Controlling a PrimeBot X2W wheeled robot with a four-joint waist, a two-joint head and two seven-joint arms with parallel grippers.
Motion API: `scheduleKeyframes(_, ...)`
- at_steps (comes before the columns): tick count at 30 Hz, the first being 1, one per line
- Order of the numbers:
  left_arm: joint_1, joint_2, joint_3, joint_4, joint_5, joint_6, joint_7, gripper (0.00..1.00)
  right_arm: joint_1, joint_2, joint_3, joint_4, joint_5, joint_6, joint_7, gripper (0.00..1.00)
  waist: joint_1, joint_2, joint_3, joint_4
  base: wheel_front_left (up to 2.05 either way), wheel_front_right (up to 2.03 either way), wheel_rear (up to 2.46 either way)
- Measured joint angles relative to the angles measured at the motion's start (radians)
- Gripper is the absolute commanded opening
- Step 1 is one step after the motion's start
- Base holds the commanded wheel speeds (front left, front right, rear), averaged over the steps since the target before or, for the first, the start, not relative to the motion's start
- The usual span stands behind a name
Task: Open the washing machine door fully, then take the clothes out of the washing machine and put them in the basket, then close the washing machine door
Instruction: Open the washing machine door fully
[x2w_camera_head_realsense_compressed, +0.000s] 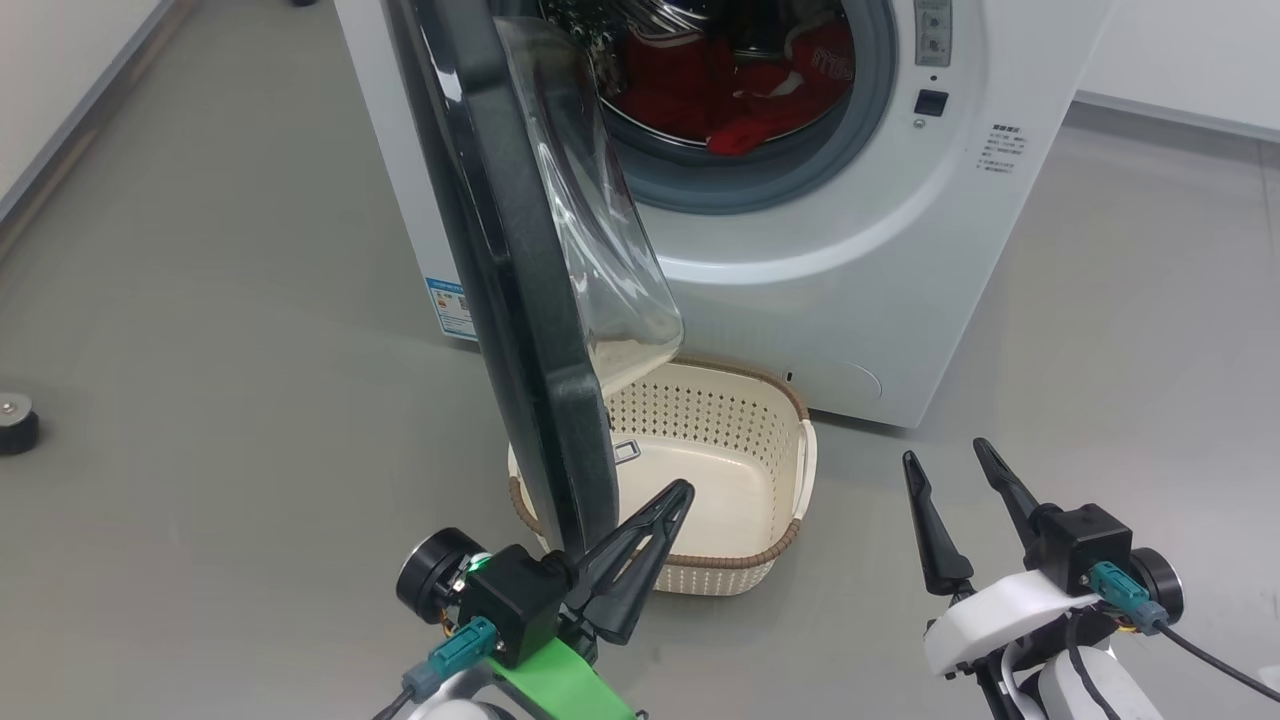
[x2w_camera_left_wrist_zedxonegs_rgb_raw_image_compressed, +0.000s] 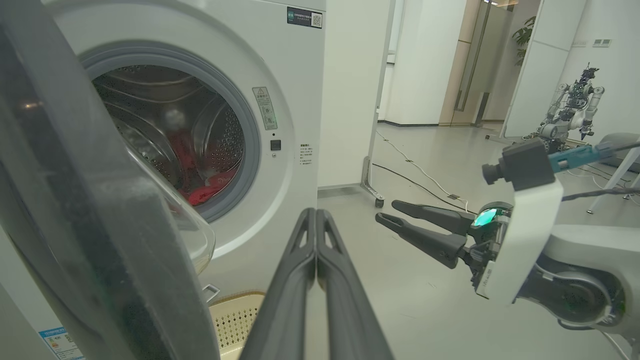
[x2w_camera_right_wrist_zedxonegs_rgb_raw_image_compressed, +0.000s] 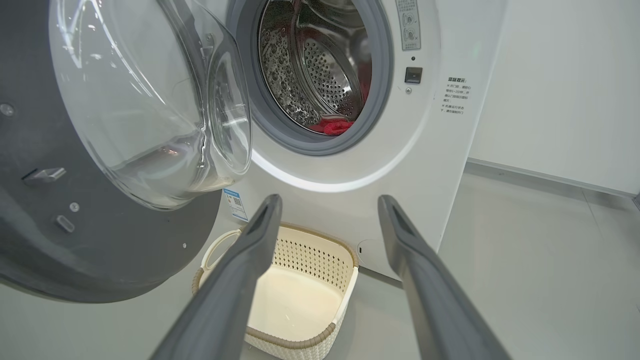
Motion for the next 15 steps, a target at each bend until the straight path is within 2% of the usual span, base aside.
scheduleKeyframes(15,-0.051,-0.006,0.077,0.15,-0.028,0.0,0.005,0.0,-0.011,0.005,-0.01,0.016,-0.011,0.009,0.0,1.0,0.0,0.0,0.039,-0.056,0.0,0.0,0.0)
